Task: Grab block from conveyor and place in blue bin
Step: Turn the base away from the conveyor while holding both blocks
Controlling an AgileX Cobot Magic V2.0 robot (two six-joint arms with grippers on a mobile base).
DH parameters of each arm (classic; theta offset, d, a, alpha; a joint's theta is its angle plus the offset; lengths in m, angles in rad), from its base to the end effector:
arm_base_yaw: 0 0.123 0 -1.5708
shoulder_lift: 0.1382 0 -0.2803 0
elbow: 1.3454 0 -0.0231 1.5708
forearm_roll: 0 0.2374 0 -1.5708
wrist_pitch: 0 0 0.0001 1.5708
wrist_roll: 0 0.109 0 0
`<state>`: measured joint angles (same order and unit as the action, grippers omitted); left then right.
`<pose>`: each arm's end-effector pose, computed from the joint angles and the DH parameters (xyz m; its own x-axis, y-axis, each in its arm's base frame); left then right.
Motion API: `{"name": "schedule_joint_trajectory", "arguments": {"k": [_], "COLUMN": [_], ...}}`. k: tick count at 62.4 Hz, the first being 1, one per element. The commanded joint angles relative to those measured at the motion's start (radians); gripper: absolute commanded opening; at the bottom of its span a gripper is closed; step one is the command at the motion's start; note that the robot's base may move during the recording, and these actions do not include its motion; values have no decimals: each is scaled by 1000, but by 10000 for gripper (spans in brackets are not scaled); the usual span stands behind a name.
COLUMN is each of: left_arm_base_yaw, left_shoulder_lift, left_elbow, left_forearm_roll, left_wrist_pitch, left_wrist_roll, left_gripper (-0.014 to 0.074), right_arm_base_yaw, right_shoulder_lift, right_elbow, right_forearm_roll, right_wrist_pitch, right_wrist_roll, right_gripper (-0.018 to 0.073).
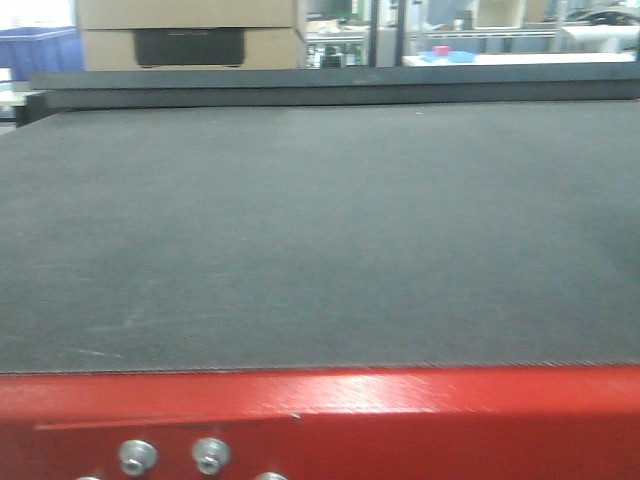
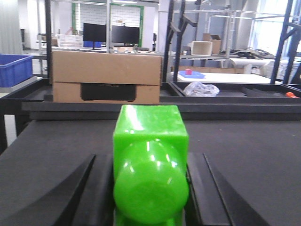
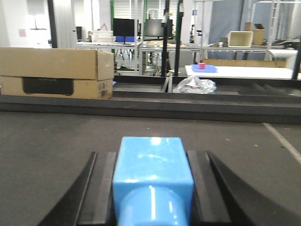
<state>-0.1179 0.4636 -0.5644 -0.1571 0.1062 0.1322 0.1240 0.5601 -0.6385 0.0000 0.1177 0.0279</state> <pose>0.1055 -0.0143 0.3577 0.0792 -0.0336 -0.9963 0.1360 0.9905 -0.0226 0.1236 0.0154 0.3702 0.0440 0.0336 -0.9985 -0.1250 0.9918 0.0279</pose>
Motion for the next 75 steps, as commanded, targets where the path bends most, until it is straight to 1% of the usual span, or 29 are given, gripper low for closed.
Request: {"name": "schedule_joint_trajectory", "arguments": {"k": [1,75], "left_arm_base_yaw": [5,5], "left_shoulder_lift": [-7,-7], "left_elbow": [-10,-10], "left_forearm_roll": [-7,-7], "left_wrist_pitch": [-21,-21], "left_wrist_roll": [-2,-2], "left_gripper": [-111,-111], "right_arm_base_yaw": [-2,-2], "right_shoulder_lift": [-5,-5], "right_elbow": [1,1], "right_forearm_roll": [0,0], "right_wrist_pitch": [-12,-14], "right_wrist_roll": [-4,-4], "right_gripper": [-167,-167]}}
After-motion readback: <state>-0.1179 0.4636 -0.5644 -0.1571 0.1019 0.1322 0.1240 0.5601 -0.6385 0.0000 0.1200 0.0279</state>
